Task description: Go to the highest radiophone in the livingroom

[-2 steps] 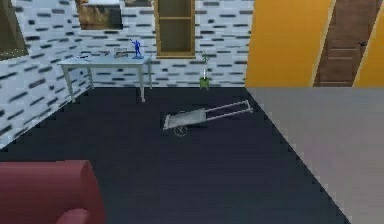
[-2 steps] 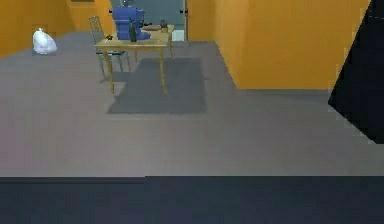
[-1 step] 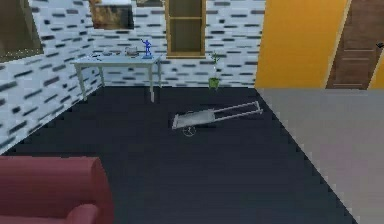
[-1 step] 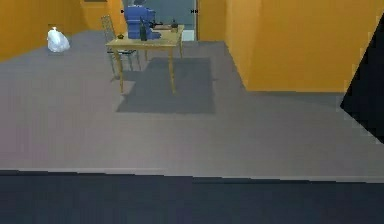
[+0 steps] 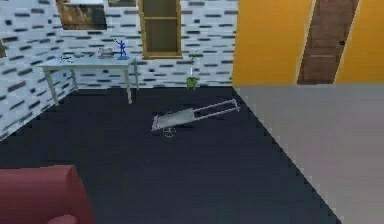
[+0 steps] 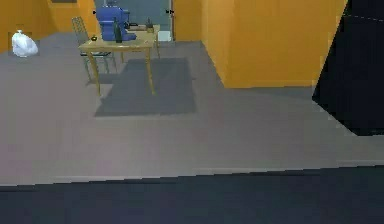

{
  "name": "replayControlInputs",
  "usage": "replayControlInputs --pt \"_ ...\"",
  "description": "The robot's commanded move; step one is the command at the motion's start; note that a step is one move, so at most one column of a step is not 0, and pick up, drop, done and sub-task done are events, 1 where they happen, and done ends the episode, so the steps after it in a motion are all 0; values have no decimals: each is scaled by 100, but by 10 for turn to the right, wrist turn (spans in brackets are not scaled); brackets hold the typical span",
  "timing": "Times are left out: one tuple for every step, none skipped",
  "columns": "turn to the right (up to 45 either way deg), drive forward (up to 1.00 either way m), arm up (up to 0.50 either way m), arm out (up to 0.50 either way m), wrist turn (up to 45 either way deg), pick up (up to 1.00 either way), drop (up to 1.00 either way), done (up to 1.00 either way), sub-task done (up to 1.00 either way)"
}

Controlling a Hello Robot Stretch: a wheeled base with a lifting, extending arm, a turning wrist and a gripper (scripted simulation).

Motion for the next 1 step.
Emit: replayControlInputs --pt "0 100 0 0 0 0 0 0 0"
